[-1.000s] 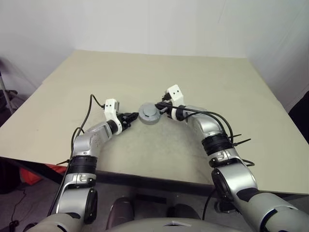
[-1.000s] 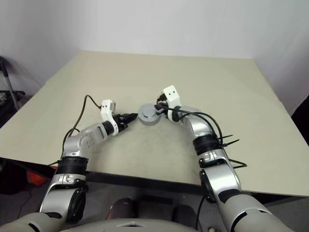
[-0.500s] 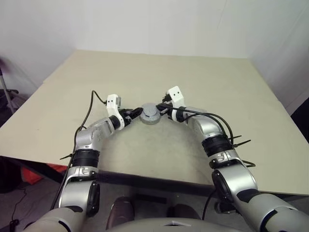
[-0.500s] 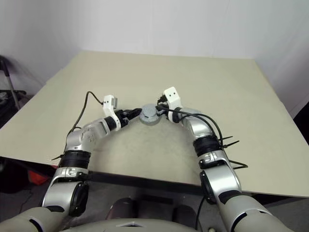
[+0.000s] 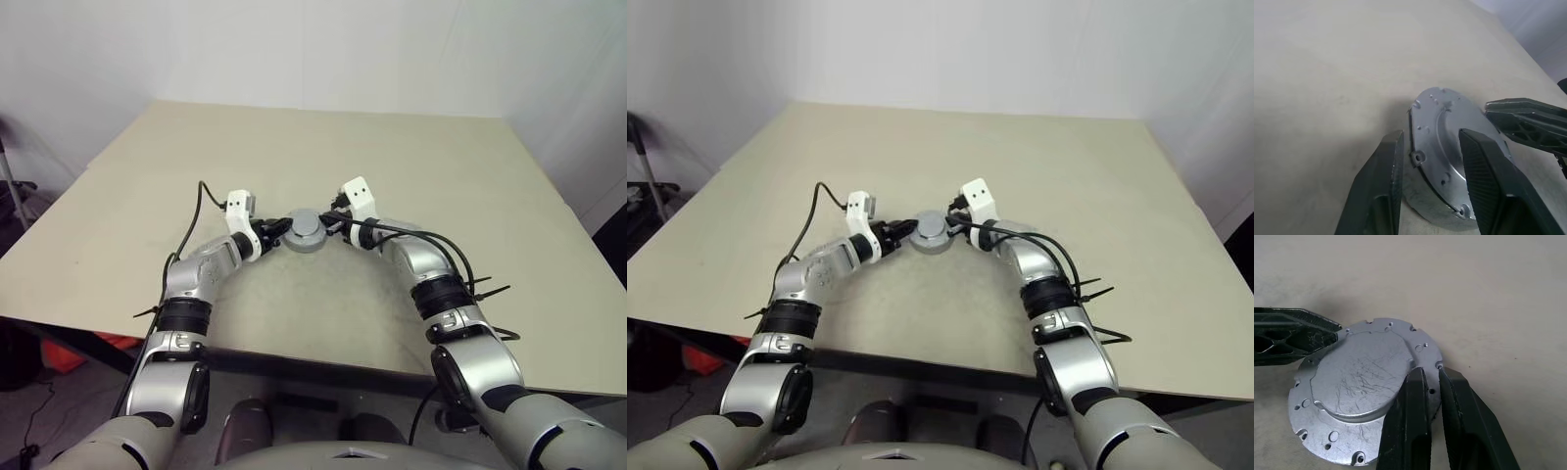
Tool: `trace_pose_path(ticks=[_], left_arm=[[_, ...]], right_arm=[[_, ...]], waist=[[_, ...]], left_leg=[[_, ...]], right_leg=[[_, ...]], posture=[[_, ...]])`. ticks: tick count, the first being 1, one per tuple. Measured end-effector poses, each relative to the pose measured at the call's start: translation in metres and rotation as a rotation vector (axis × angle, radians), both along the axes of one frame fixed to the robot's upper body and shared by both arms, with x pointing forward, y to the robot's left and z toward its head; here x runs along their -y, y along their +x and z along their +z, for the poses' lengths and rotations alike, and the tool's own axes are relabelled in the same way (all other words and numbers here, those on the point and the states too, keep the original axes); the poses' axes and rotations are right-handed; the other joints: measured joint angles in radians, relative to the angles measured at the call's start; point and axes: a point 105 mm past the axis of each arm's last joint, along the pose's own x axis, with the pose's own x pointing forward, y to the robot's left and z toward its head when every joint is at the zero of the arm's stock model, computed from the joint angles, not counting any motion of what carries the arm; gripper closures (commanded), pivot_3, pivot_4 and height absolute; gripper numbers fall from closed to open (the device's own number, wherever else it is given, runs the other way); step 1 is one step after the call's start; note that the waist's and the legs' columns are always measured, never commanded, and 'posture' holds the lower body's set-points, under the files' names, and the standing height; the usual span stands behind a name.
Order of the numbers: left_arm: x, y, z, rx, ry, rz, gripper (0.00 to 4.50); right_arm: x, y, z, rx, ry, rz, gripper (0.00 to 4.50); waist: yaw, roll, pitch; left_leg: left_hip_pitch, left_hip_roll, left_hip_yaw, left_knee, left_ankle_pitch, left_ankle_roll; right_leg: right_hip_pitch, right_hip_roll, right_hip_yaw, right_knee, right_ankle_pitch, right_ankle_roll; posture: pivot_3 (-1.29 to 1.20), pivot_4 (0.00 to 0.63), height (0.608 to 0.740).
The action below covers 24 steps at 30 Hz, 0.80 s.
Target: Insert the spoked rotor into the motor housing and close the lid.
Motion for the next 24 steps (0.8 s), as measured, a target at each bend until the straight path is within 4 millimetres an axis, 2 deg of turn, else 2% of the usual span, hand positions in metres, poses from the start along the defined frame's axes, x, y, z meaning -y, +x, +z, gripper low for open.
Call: trace_pose_path(ticks=[5, 10, 20, 24], left_arm=[[0.001, 0.0, -0.001, -0.002, -0.003, -0.001, 2.68], [0.002, 0.005, -0.005, -0.034, 0.015, 0.025, 4.17], [0.004, 0.005, -0.005, -0.071, 0.014, 0.002, 4.17], [0.007, -0.002, -0.005, -0.095, -0.02, -0.032, 4.17]], right_arm=[[0.0, 0.0, 0.0, 0.0, -0.002, -0.002, 4.08], [0.0, 0.0, 0.0, 0.0, -0.003, -0.004, 4.08], [0.008, 0.0, 0.002, -0.004, 0.002, -0.031, 4.08], [0.023, -0.002, -0.002, -0.103, 0.097, -0.109, 4.08]], waist=[[0.0, 0.0, 0.0], [0.002, 0.0, 0.0], [0.003, 0.0, 0.0], [0.01, 0.0, 0.0]], left_leg=[[0.0, 0.0, 0.0, 0.0, 0.0, 0.0], [0.0, 0.0, 0.0, 0.0, 0.0, 0.0], [0.003, -0.001, 0.0, 0.0, 0.0, 0.0], [0.002, -0.001, 0.0, 0.0, -0.001, 0.002]], right_leg=[[0.0, 0.0, 0.0, 0.0, 0.0, 0.0], [0.0, 0.0, 0.0, 0.0, 0.001, 0.001], [0.003, -0.001, 0.0, 0.0, -0.001, -0.002], [0.003, -0.001, 0.0, -0.001, -0.001, -0.001]], posture=[[0.0, 0.0, 0.74], [0.0, 0.0, 0.74], [0.0, 0.0, 0.74], [0.0, 0.0, 0.74]])
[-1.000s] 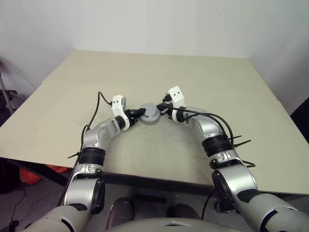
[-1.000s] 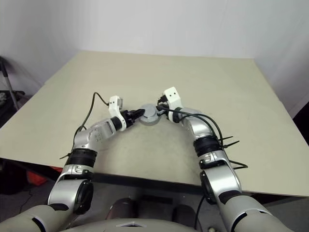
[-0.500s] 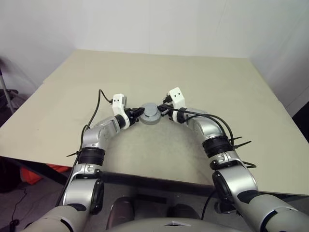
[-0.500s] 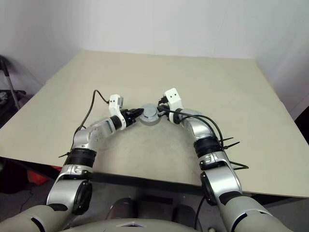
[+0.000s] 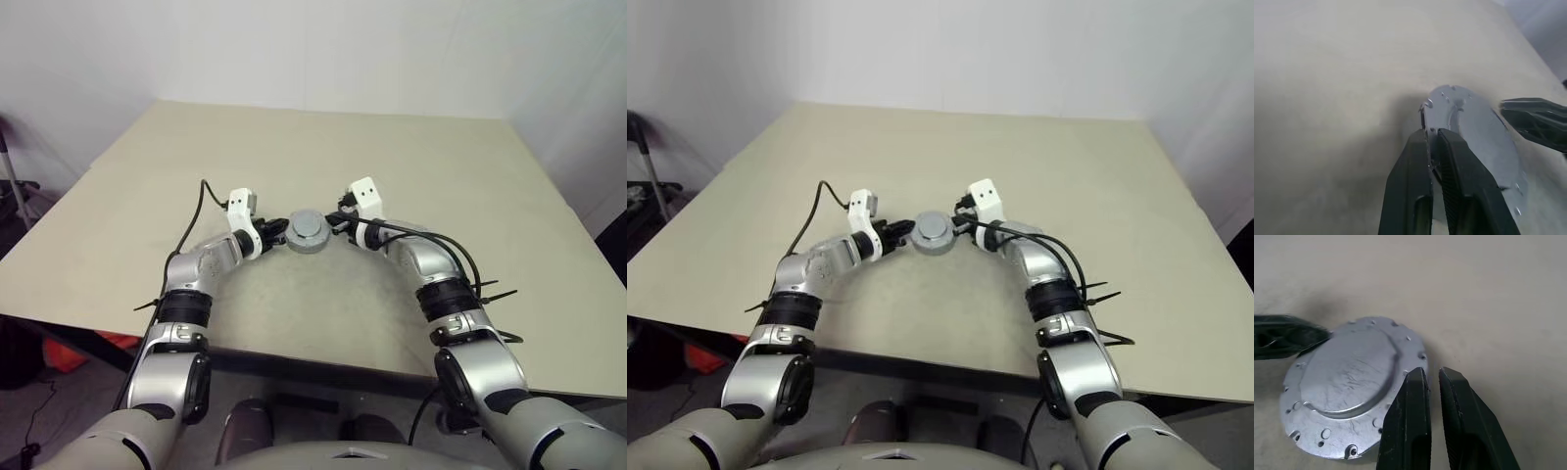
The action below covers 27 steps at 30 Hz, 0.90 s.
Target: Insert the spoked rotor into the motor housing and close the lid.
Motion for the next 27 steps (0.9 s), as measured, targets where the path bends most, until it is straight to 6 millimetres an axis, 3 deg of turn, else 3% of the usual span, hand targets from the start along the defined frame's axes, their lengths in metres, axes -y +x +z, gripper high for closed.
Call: trace_pose_path(ticks=[1, 6, 14, 27], left_arm=[[0.001, -0.001, 0.0, -0.003, -0.005, -0.006, 4.17], [0.002, -0.004, 0.0, -0.007, -0.01, -0.017, 4.2], [0.002, -0.008, 0.0, -0.016, -0.012, -0.033, 4.2], [-0.005, -0.013, -0.001, -0.019, 0.003, -0.028, 4.2]], right_arm=[[0.006, 0.0, 0.0, -0.033, 0.042, -0.028, 4.08], [0.02, -0.01, 0.001, -0.135, 0.156, -0.068, 2.56], [0.016, -0.02, -0.004, -0.265, 0.283, -0.097, 2.56], [-0.002, -0.014, -0.015, -0.542, 0.608, -0.202, 2.56]], waist=[[0.003, 0.0, 0.0], [0.016, 0.0, 0.0], [0.02, 0.0, 0.0], [0.016, 0.002, 0.0]], left_leg=[[0.0, 0.0, 0.0, 0.0, 0.0, 0.001], [0.001, 0.0, 0.0, -0.001, -0.001, 0.001], [0.001, 0.0, 0.0, -0.002, -0.001, 0.001], [0.002, 0.0, 0.001, -0.004, 0.0, 0.0]], right_leg=[[0.0, 0.0, 0.0, -0.001, 0.0, 0.0], [0.0, 0.0, 0.0, -0.002, 0.002, 0.003], [0.001, 0.0, 0.0, -0.002, 0.002, 0.003], [0.0, 0.0, 0.0, -0.002, 0.001, 0.003]], posture=[[0.0, 0.0, 0.74], [0.0, 0.0, 0.74], [0.0, 0.0, 0.74], [0.0, 0.0, 0.74]])
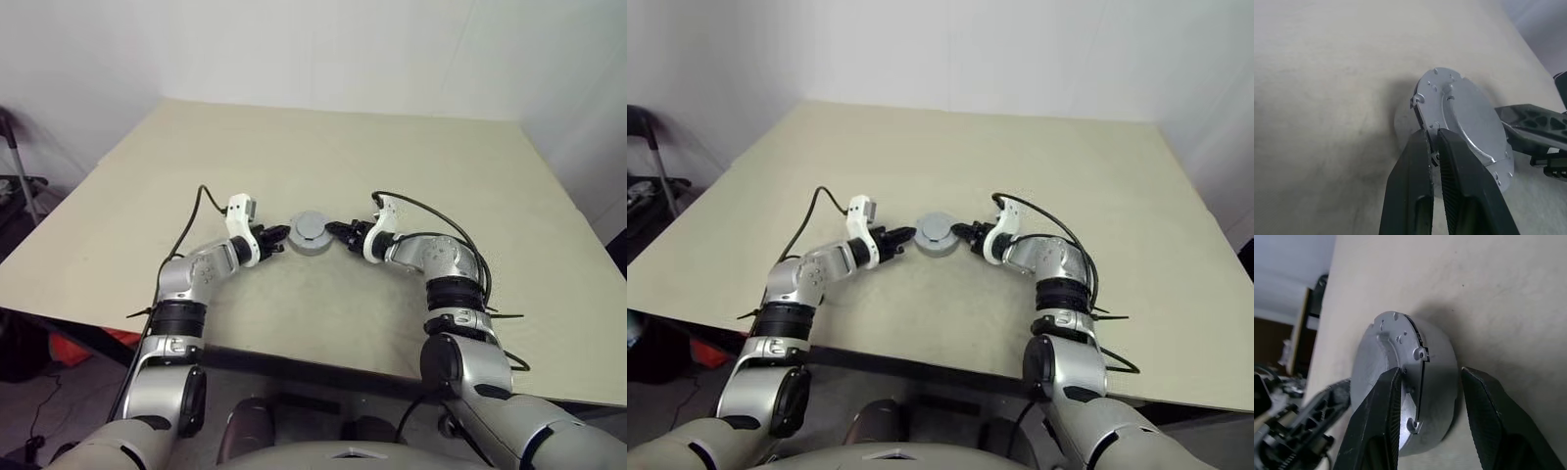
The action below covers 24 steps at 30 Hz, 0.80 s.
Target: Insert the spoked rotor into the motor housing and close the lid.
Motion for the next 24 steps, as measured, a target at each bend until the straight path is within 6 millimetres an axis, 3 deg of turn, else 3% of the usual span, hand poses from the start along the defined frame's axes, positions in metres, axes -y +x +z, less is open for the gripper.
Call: trace_pose_path(ticks=[11, 24], left_arm=[[-0.006, -0.003, -0.002, -0.011, 0.017, 0.017, 4.2], [-0.008, -0.003, -0.003, -0.012, 0.022, 0.022, 4.2]], right_arm=[[-0.008, 0.007, 0.013, -0.033, 0.108, -0.007, 2.56], [-0.012, 0.01, 0.014, 0.024, 0.03, 0.031, 2.56]], waist=[[-0.001, 0.001, 0.0], [-0.003, 0.001, 0.0]], left_leg=[[0.002, 0.0, 0.0, -0.001, 0.003, -0.004], [0.003, 0.001, 0.001, -0.002, 0.004, -0.006]], right_leg=[[0.0, 0.0, 0.0, 0.0, 0.0, 0.0], [0.0, 0.0, 0.001, 0.0, -0.002, -0.003]], posture=[[0.0, 0.0, 0.74], [0.0, 0.0, 0.74]])
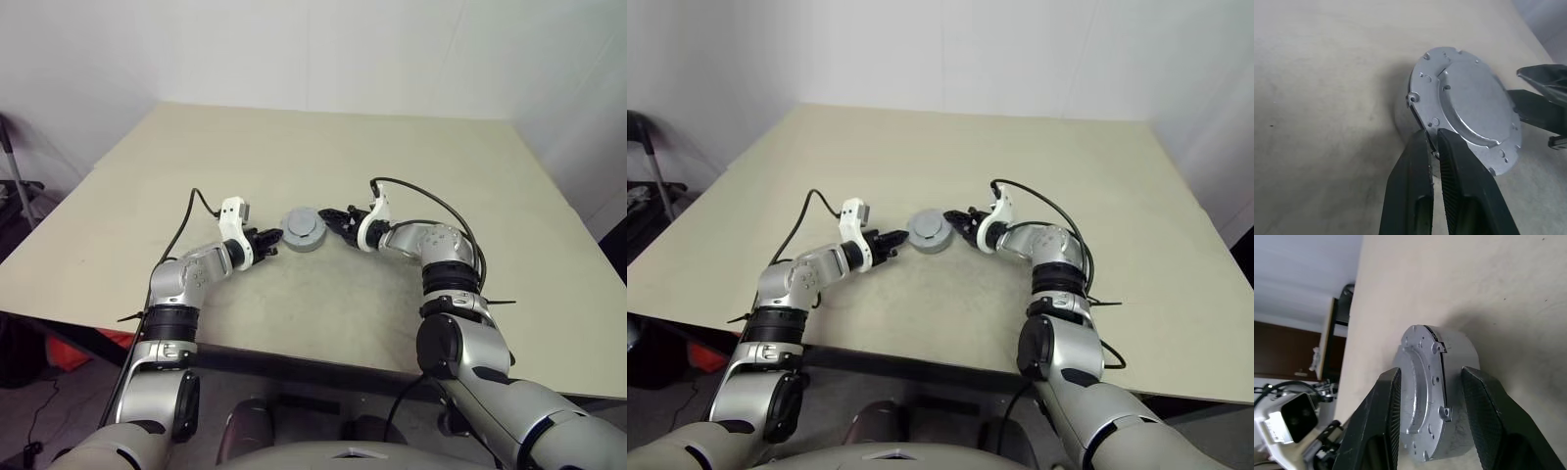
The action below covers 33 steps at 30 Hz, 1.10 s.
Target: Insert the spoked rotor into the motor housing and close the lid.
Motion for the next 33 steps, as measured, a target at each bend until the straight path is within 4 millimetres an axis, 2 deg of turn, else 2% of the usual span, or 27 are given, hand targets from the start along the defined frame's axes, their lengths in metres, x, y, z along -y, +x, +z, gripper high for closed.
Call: trace_pose_path(ticks=[6, 10, 15, 23, 33], left_arm=[[0.005, -0.001, 0.001, 0.005, -0.009, -0.012, 4.2], [0.007, -0.001, 0.001, 0.005, -0.007, -0.022, 4.2], [0.008, -0.002, 0.001, 0.006, -0.002, -0.03, 4.2], [0.009, -0.003, -0.001, 0.0, 0.005, -0.038, 4.2], [0.004, -0.004, -0.002, -0.002, 0.017, -0.03, 4.2]], right_arm=[[0.008, 0.002, -0.007, 0.007, -0.058, -0.009, 2.56], [0.013, 0.001, -0.014, -0.019, -0.049, -0.012, 1.7], [0.013, 0.002, -0.01, -0.012, -0.002, -0.013, 0.03], [0.011, -0.005, -0.011, -0.069, 0.098, 0.021, 0.03], [-0.006, -0.009, -0.014, -0.074, 0.144, 0.059, 0.03]], waist=[[0.003, 0.0, 0.0], [0.006, 0.0, 0.0], [0.007, 0.0, 0.0], [0.009, 0.0, 0.0], [0.003, 0.001, 0.0]], left_leg=[[-0.001, 0.0, 0.0, 0.0, 0.0, 0.0], [-0.001, -0.001, 0.0, -0.001, 0.0, 0.0], [-0.001, -0.001, 0.0, 0.0, 0.0, 0.0], [-0.001, -0.001, 0.0, 0.0, 0.0, 0.0], [0.0, 0.0, 0.0, 0.0, 0.0, 0.0]], right_leg=[[0.0, 0.0, 0.0, -0.001, 0.0, 0.0], [0.0, 0.0, 0.0, -0.001, 0.0, 0.0], [0.001, 0.0, 0.0, -0.002, 0.0, -0.001], [0.001, 0.0, 0.0, -0.002, -0.001, -0.001], [0.001, 0.0, 0.0, -0.001, -0.001, -0.001]], posture=[[0.0, 0.0, 0.74], [0.0, 0.0, 0.74], [0.0, 0.0, 0.74], [0.0, 0.0, 0.74], [0.0, 0.0, 0.74]])
